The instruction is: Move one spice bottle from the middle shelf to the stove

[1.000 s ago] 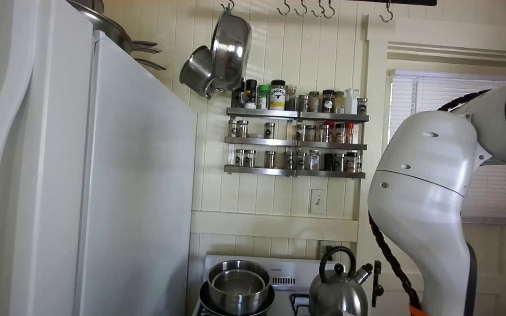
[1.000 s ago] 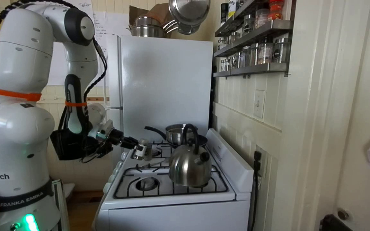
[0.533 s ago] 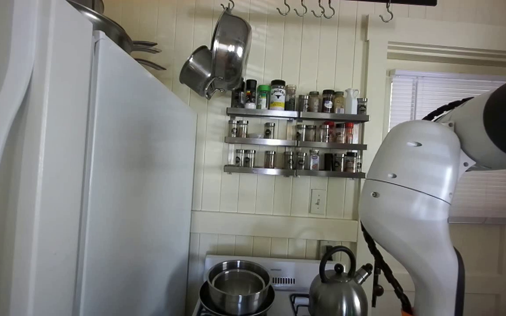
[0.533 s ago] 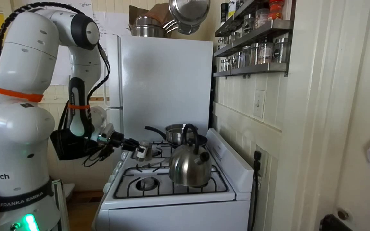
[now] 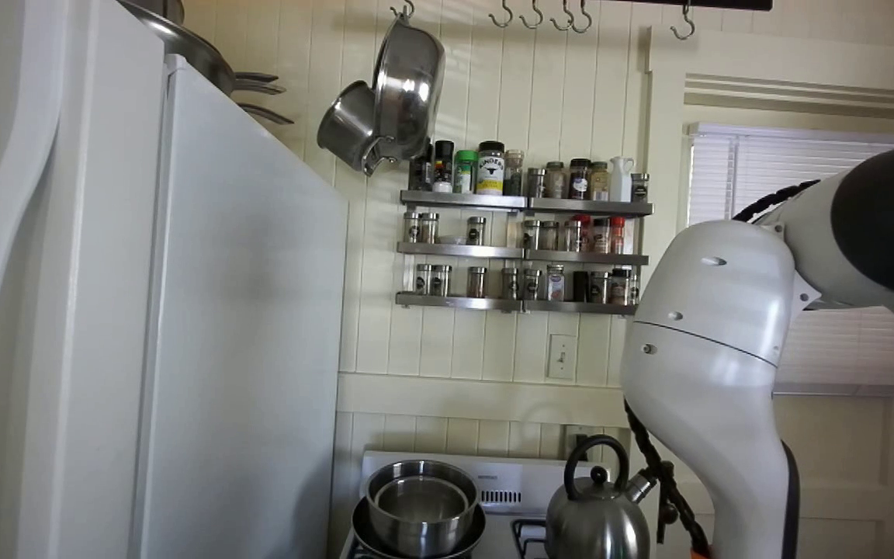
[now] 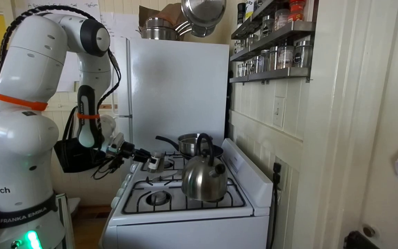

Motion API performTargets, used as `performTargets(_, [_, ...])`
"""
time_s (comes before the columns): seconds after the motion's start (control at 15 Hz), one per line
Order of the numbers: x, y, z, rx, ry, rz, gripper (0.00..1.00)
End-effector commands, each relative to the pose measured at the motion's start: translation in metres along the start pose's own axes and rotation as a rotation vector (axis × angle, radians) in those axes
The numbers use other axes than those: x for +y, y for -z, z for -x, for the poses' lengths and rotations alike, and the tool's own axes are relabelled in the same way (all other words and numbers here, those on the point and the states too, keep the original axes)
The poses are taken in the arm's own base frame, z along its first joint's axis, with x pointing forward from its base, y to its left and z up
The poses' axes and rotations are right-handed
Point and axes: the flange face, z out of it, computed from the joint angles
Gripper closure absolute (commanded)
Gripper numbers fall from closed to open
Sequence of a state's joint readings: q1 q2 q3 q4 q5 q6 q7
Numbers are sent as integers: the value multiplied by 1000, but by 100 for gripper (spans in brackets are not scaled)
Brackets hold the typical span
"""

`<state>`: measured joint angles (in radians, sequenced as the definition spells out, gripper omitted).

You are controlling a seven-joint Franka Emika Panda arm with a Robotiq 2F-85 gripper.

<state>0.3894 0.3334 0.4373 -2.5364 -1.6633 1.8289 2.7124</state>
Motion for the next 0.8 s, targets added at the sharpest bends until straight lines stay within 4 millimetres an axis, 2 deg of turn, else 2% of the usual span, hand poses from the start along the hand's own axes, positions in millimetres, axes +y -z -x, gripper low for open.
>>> performTargets(0.0, [-2, 1, 6, -6, -43, 9, 81])
performTargets(0.73, [-7, 4, -2, -92, -124, 120, 81])
